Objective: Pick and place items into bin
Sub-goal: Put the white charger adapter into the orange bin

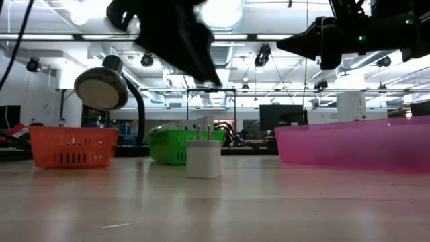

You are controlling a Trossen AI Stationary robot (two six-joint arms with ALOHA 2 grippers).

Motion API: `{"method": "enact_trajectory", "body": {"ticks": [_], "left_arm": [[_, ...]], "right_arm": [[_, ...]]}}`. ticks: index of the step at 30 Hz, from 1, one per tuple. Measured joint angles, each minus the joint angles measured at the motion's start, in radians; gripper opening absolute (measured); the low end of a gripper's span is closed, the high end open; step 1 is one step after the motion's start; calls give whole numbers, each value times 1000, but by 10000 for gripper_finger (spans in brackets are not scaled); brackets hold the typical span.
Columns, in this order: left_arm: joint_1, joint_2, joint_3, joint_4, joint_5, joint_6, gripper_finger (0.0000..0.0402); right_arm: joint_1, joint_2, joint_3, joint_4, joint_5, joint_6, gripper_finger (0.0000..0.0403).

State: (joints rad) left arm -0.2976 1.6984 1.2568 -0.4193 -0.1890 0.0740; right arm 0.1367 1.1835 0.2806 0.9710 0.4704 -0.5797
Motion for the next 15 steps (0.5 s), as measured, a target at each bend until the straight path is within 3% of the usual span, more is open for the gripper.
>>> {"method": "enact_trajectory", "body": {"ticks": [6, 15], "left_arm": [[-6, 106, 4, -6, -2, 11, 296], [-13, 171, 0, 10, 7, 7, 297]], "right_arm": [[0, 0, 0, -3, 0, 0, 9], [0, 0, 0, -3, 0, 0, 9]]}}
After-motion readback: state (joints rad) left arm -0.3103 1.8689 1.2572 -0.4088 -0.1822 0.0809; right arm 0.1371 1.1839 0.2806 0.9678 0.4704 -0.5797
